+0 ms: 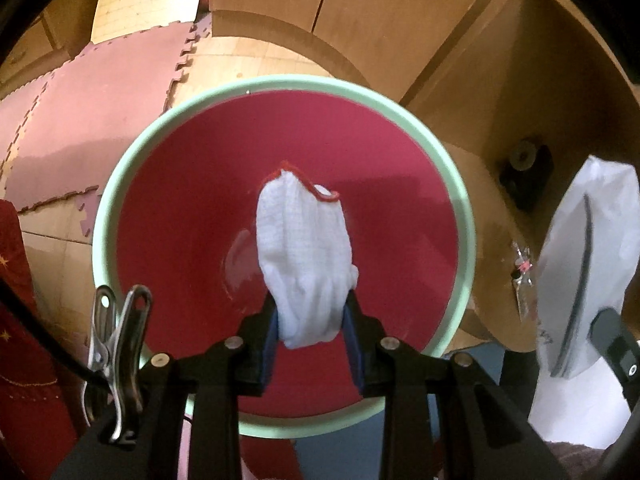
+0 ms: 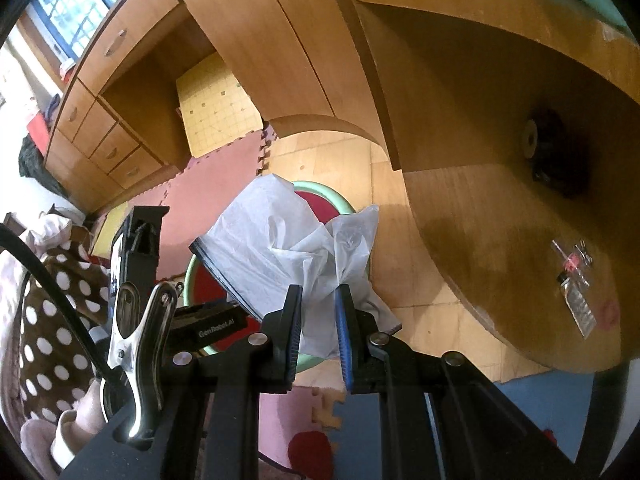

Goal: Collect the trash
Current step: 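Carry the glove over the red bucket and open the left tool, then lower the tissue into the red bucket and open the right tool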

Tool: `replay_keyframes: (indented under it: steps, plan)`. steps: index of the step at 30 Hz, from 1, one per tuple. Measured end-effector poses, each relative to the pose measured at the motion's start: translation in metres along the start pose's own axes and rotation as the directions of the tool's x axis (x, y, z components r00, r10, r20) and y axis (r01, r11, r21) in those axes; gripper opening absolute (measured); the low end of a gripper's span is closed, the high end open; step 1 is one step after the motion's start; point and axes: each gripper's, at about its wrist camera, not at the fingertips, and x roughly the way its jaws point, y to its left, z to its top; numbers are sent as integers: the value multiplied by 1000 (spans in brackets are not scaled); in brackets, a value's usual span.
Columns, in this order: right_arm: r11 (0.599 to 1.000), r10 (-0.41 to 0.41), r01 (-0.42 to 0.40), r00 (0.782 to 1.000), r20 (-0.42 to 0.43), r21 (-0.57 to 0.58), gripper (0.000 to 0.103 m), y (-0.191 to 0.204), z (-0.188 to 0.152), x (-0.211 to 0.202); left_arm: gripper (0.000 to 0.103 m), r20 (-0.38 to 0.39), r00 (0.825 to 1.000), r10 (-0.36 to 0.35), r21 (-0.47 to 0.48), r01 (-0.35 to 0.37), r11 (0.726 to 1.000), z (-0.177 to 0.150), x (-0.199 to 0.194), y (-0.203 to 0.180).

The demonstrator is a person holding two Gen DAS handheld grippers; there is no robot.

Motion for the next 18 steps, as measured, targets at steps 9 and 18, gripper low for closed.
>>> replay_keyframes:
  steps: [9, 18]
  plan:
    - [1000, 1, -1, 1000, -9, 9, 17, 0, 2, 4, 33, -13, 1000, 14, -11, -14, 1000, 0, 3, 6]
    - [1000, 5, -5, 1000, -7, 8, 17, -2, 0, 8, 46, 2, 1000, 26, -35, -26, 999, 4, -1, 12]
